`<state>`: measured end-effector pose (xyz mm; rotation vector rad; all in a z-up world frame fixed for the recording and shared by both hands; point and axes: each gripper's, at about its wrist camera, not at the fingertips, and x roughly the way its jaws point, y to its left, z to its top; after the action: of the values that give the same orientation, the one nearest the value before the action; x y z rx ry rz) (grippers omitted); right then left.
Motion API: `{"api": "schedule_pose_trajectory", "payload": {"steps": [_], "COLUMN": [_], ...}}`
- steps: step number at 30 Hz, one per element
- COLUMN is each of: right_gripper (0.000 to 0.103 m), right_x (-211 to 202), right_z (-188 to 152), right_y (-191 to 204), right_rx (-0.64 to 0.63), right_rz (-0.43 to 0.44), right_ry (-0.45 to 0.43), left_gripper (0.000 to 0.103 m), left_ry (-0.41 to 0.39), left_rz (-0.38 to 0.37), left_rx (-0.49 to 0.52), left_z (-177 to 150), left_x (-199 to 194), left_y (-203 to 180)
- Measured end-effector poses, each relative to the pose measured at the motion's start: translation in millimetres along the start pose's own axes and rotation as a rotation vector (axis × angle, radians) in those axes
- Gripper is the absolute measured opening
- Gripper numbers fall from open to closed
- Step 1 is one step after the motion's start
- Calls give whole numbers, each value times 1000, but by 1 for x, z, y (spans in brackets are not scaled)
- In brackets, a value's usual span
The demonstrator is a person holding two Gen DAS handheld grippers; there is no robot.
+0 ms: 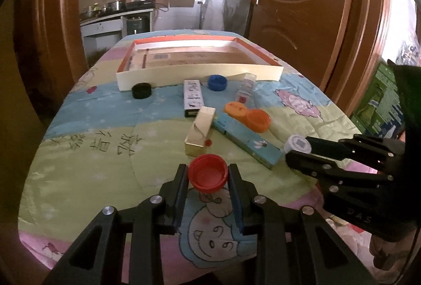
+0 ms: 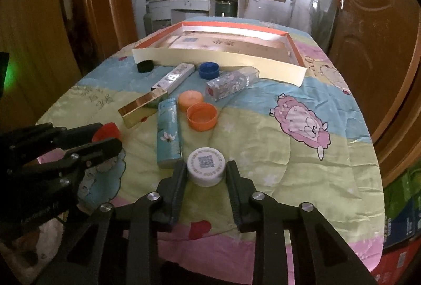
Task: Organize rigid objects
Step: 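Carry the red cap and white cap with both grippers over the box lid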
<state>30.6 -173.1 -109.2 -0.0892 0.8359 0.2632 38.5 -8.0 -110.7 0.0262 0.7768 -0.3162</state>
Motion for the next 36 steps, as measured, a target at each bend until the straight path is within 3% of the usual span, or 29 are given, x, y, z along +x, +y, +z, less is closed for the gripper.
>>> {"api": "schedule_pose_trajectory", "payload": {"steps": [9, 20, 26, 36], "right_gripper": [31, 31, 31, 31], "right_x": [-15, -49, -46, -19], "right_z": [7, 47, 83, 177], "right_y": [-2, -8, -25, -68], "right_rx": [20, -37, -37, 32], "right_rz": [8, -48, -44, -6], "right_ry": [-37, -152, -164, -145], "left_gripper": [31, 31, 31, 31], "left_ry": [-25, -96, -136, -127], "left_rz": [59, 90, 135, 177], "left_rx": [-17, -19, -27, -49], "left_z": [22, 87, 134, 213], "left_x": [-12, -35, -38, 3], "left_y": [7, 18, 24, 42]}}
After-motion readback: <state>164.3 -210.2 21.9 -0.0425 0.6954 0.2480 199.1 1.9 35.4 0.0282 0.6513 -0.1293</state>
